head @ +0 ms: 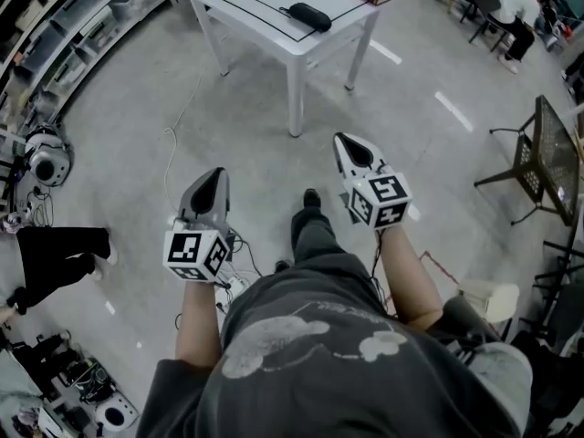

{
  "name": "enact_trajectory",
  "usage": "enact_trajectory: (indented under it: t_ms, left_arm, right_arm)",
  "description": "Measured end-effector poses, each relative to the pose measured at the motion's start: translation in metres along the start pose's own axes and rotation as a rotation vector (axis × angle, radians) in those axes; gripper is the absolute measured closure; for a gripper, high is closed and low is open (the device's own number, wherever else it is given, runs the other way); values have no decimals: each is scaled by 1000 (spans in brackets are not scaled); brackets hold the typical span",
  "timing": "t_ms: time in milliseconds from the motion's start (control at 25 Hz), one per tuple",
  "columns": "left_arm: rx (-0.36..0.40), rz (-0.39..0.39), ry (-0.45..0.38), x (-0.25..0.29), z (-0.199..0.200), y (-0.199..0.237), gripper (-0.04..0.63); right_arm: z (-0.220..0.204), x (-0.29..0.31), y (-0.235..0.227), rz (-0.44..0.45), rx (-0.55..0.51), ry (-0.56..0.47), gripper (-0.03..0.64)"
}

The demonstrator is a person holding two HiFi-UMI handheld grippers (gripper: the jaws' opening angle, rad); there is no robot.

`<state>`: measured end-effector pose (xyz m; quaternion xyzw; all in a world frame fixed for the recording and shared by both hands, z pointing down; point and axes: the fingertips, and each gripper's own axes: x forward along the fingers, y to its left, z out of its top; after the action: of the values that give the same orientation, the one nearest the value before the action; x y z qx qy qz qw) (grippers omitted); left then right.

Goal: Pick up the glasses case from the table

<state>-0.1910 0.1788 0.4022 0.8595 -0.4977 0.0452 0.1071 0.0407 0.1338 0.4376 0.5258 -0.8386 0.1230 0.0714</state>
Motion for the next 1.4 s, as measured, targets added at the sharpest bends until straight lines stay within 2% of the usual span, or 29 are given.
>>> enact_trajectory:
  t_ms: [160,320,520,920,1120,1400]
  left_arm:
    - [7,7,0,44,9,15,592]
    - [25,9,-16,106,25,37,592]
    - [12,20,-32,170,39,53,592]
    - [10,54,-41,249,57,80,592]
    - [26,25,-27,277,64,85,592]
    - [17,-59,-26,333,65,111,591]
  right_arm:
    - [5,40,-31,14,41,2,618]
    - [23,90,-69,22,20,-4,617]
    - [48,141,-114,30,-2,8,617]
    - [69,203,-173,45,20,23,617]
    - [72,222,-191,24,45,28,617]
    - [71,246,-218,-68,72,44,617]
